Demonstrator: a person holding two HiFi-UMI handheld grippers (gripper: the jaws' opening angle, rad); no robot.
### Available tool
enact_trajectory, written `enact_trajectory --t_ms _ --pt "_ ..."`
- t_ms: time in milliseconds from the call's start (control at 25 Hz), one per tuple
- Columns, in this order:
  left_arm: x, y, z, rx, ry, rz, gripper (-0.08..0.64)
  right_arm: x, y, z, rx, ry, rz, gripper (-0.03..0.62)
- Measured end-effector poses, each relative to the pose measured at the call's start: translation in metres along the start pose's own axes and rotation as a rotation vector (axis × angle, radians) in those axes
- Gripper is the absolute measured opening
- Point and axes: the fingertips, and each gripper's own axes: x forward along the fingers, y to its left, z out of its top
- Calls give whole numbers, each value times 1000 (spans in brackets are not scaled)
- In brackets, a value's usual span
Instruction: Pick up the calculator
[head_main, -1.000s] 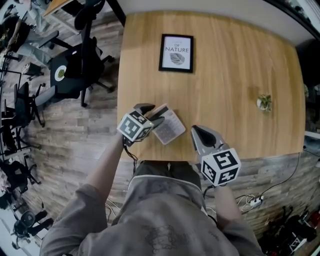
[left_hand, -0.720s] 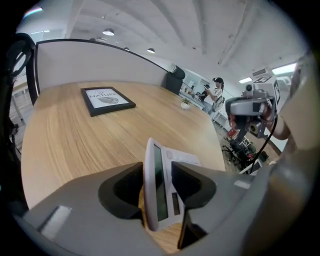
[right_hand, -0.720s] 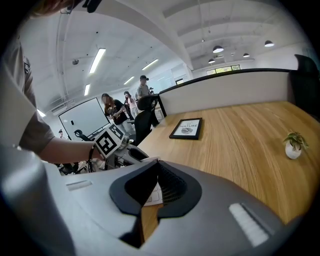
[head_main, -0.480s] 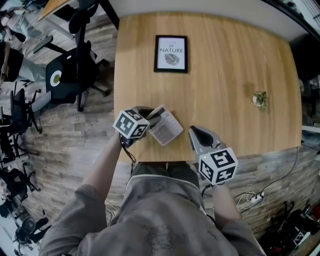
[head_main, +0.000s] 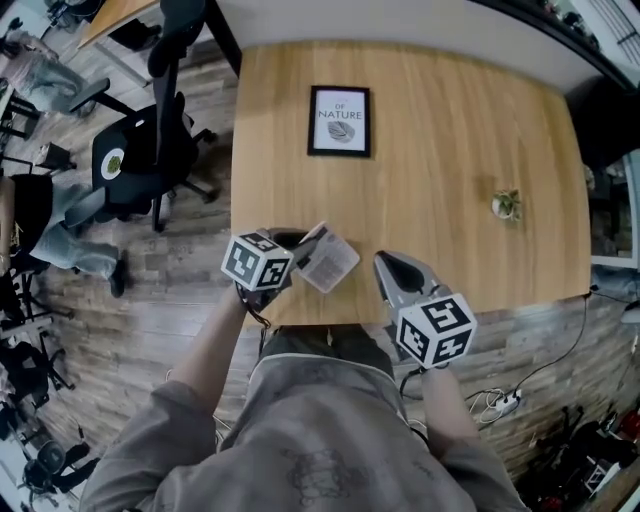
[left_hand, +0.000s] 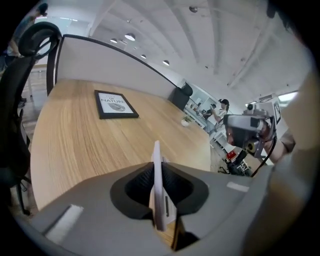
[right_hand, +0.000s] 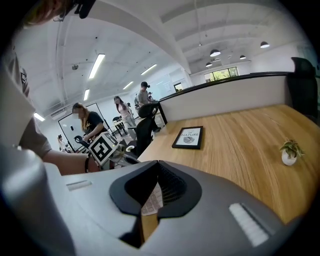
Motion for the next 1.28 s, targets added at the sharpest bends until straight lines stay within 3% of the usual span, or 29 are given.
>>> enact_trajectory --t_ms 200,400,600,880,1280 --pt "-21 -2 15 65 -21 69 44 -13 4 21 -24 -31 -16 11" --pt "-63 -3 45 99 -96 144 44 -30 7 54 -21 -89 -35 11" --pt "-119 -12 84 83 -235 159 46 -55 30 111 -41 -217 -14 11" --pt "-204 -38 141 183 -433 234 46 -103 76 176 -137 -389 8 11" --pt "-316 -109 195 335 -691 329 46 -171 110 216 -239 -549 -21 11"
